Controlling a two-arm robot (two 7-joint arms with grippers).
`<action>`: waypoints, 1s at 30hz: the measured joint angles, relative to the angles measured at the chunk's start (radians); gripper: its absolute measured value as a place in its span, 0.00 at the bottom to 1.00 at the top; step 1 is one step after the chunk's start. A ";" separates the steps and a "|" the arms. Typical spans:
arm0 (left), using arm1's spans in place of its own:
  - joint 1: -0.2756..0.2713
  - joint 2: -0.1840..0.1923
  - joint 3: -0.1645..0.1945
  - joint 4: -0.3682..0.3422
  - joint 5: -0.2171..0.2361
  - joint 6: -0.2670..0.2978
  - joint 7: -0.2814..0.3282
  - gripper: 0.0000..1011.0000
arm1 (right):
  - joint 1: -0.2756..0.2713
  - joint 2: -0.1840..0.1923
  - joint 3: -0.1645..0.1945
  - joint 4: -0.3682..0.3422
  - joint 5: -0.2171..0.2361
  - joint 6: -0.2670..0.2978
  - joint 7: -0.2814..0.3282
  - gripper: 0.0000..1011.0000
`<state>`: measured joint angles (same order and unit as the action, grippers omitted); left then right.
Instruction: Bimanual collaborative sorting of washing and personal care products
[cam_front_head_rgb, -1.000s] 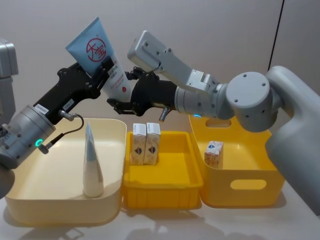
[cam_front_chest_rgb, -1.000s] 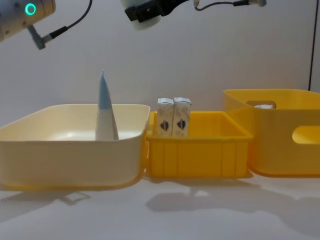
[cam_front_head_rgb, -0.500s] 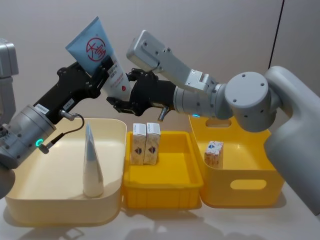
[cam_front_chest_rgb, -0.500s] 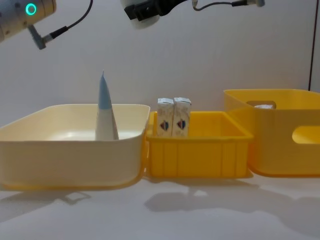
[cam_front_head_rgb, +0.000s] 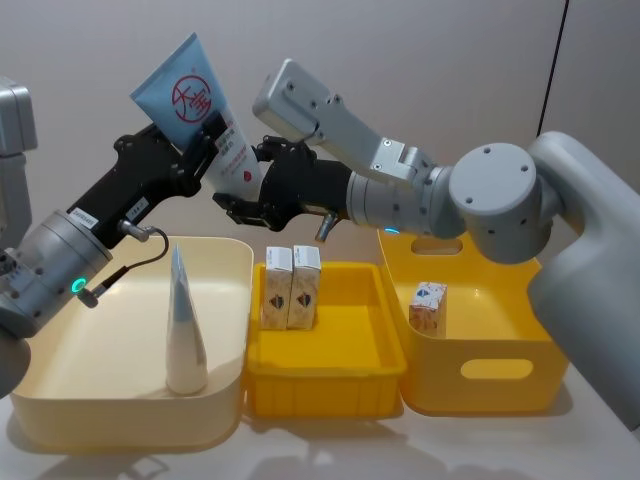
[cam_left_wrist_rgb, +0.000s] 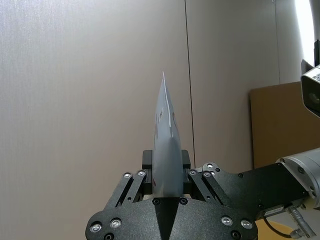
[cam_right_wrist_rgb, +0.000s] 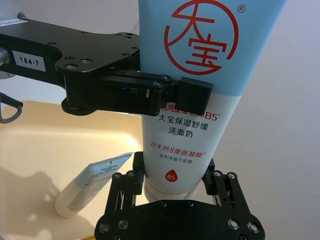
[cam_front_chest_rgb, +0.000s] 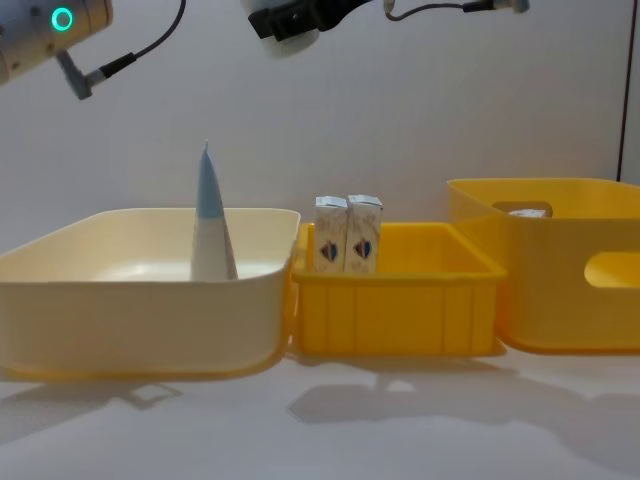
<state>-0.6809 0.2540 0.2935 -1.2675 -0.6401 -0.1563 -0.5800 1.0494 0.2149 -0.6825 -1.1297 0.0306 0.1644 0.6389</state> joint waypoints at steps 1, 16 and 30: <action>0.000 0.000 0.000 0.000 0.000 0.000 0.000 0.29 | 0.000 0.000 0.000 0.000 0.000 0.000 0.000 0.65; 0.000 0.000 0.000 0.000 0.001 0.000 0.000 0.52 | 0.000 -0.001 0.000 0.000 0.000 -0.001 -0.001 0.65; 0.000 0.000 0.000 0.000 0.000 0.000 0.000 0.94 | -0.002 0.002 0.004 -0.003 0.000 0.001 -0.006 0.65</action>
<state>-0.6809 0.2540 0.2935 -1.2676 -0.6397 -0.1560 -0.5801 1.0475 0.2174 -0.6783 -1.1325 0.0301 0.1650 0.6330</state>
